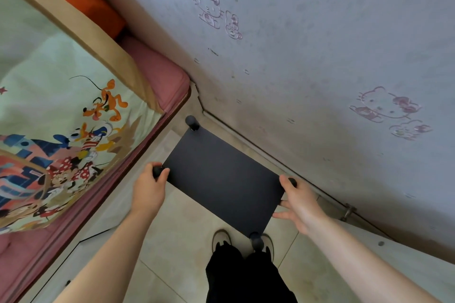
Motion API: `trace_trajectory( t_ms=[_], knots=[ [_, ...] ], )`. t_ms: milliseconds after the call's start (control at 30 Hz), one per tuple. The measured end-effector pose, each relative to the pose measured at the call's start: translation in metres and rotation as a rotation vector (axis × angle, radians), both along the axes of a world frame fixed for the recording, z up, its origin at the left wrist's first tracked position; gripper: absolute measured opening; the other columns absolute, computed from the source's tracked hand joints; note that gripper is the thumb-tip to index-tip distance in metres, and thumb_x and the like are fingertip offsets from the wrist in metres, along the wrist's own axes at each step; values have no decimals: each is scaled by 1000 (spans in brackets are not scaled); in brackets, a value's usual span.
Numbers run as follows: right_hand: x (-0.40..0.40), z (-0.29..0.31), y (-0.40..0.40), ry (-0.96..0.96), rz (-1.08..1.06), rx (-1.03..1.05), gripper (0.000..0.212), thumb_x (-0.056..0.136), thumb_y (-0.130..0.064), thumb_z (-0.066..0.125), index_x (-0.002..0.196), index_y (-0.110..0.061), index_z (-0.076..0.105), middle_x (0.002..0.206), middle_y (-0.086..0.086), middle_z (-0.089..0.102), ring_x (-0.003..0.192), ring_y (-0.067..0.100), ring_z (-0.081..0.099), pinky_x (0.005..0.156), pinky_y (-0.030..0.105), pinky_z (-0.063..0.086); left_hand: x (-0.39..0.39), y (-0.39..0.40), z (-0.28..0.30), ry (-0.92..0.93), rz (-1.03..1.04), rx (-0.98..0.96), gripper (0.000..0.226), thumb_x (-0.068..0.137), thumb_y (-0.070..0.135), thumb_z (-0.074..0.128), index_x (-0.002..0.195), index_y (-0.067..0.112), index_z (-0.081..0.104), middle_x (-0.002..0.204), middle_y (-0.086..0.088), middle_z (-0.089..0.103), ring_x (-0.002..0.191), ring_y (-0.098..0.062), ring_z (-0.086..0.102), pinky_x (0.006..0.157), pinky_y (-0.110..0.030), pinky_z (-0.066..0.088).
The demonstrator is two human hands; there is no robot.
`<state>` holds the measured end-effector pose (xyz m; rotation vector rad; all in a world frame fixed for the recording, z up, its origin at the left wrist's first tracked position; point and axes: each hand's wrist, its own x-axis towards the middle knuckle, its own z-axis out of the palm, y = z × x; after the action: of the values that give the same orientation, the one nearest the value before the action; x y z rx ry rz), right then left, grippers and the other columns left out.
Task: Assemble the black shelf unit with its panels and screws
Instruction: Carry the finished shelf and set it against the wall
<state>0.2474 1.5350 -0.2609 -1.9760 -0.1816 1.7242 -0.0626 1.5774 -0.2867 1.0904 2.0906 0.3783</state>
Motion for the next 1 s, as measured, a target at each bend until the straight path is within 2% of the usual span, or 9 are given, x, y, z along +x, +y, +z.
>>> trace_trajectory(
  t_ms=[100,233,367,500,633,733,800,900,1000],
  knots=[
    [0,1,3,-5,-12,-22,21,105,-29,47,116,-14,57,119,0,59,103,32,62,75,54,57,3,-3,0,72,-29,66,23,100,21,60,118,7,61,96,-2,61,88,-21,57,77,-36,44],
    [3,3,12,-42,-111,-56,35,104,-23,51,138,-15,48,125,5,55,109,41,61,77,57,57,7,-1,0,78,-35,132,22,99,20,62,117,7,62,91,2,61,87,-20,58,87,-44,50],
    [0,5,29,-69,-172,-70,8,104,-19,50,104,-17,58,110,5,59,99,39,63,79,62,55,11,15,1,50,1,178,21,99,19,62,117,8,64,88,6,60,86,-18,59,80,-32,45],
    [-6,10,56,-96,-185,-22,13,103,-19,50,97,-16,61,107,4,61,98,39,64,81,64,54,10,47,4,56,4,207,22,99,19,63,118,8,65,92,4,60,88,-17,57,75,-19,35],
    [-11,11,87,-141,-152,26,17,103,-21,49,94,-13,62,102,6,62,95,37,65,74,55,58,5,80,4,54,-35,223,28,99,20,63,122,6,65,96,0,61,103,-30,60,88,-37,44],
    [-15,12,109,-151,-145,50,20,102,-21,49,90,-12,63,95,6,63,88,35,64,67,49,57,3,99,1,52,-24,258,28,99,19,62,122,4,65,103,-11,67,95,-23,57,83,-32,39],
    [-17,12,121,-149,-150,52,22,102,-22,50,86,-12,61,90,5,62,83,33,63,71,54,58,0,110,-2,41,-17,262,27,99,19,63,121,4,65,104,-13,67,93,-22,56,81,-31,39],
    [-21,11,132,-156,-156,48,22,101,-24,51,86,-11,61,89,5,62,85,34,63,79,64,55,-6,123,-6,23,-20,255,25,99,20,63,118,4,66,102,-14,67,99,-32,62,85,-37,46],
    [-25,9,141,-152,-177,36,20,101,-22,51,88,-10,59,90,6,61,88,36,63,82,66,54,-11,133,-10,27,-19,256,25,98,20,63,117,3,66,98,-9,64,101,-34,62,91,-44,48]
  ],
)
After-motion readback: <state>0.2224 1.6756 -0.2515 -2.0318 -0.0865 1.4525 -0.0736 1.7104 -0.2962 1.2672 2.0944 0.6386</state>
